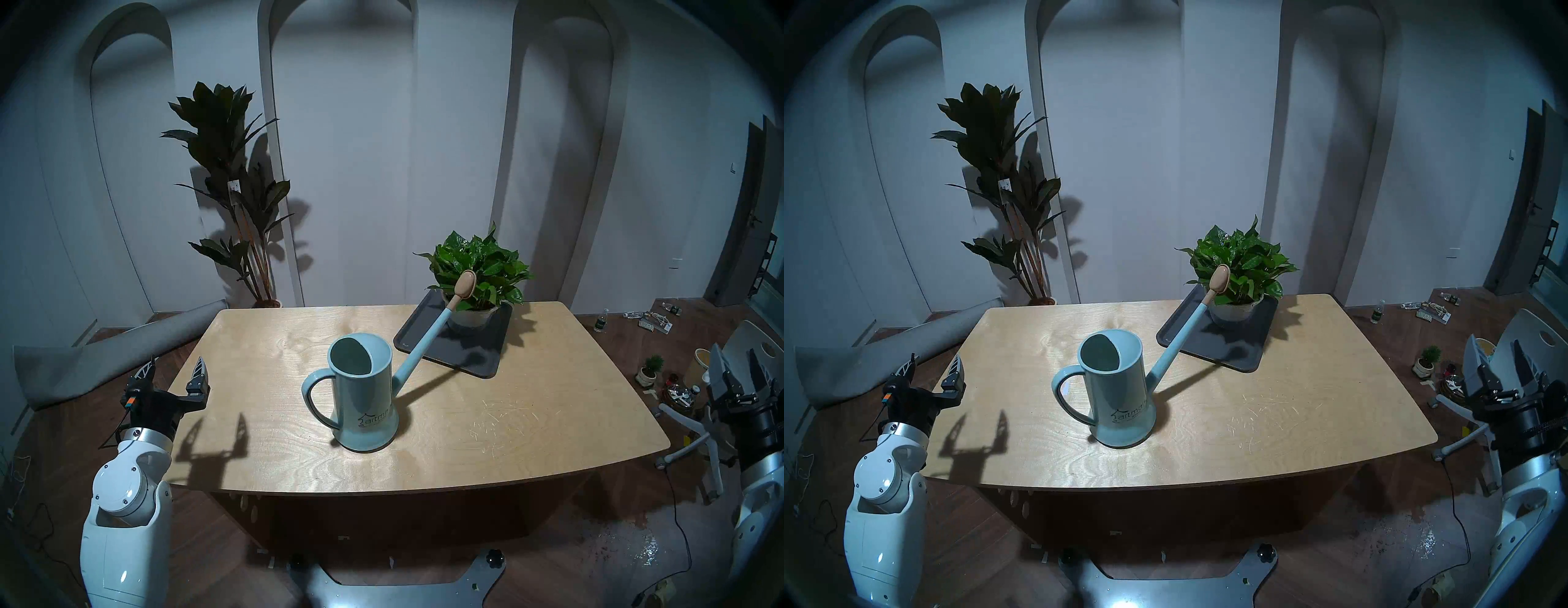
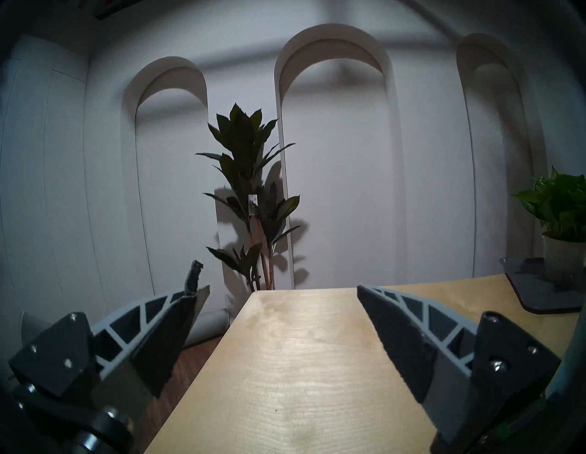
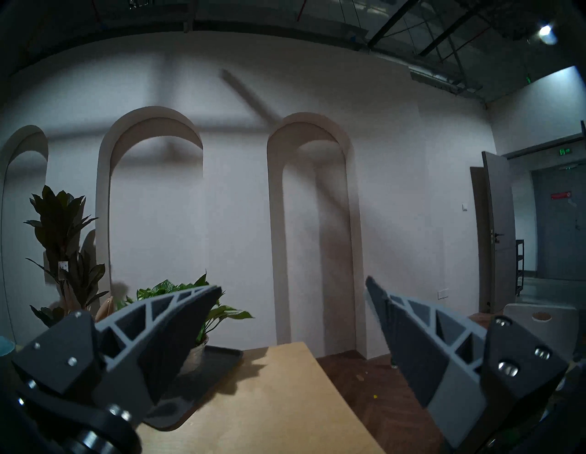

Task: Pick up the watering can and pour water into the potted plant, then put the can down

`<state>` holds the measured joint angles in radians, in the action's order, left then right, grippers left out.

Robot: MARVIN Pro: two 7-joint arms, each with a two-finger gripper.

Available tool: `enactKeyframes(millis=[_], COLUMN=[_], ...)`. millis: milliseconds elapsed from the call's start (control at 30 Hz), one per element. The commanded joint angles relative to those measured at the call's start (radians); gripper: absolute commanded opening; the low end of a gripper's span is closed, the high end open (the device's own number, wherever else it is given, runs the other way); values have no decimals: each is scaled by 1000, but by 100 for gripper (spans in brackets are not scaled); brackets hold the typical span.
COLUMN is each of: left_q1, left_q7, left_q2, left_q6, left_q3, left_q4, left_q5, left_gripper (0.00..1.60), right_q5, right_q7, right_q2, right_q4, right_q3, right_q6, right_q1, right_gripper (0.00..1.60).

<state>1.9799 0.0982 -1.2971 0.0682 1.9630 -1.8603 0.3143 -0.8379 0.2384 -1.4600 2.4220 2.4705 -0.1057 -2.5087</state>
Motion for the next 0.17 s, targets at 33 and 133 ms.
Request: enactKeyframes(millis=[33, 133], left_q1=[6, 9], left_q7=[-8, -13], left_q2=[13, 15], left_q6=[-89, -122], left_q3=[14, 16], left_q4=[-73, -87], left_q5=[16, 22], left_gripper=[160, 160], right_q5=[-63, -74], right_q7=[-25, -31], right_q2=[130, 159], right_q4=[21, -10], right_q3=[80, 47], right_q6=[106, 148], right_q1=[91, 135], right_gripper=[160, 160])
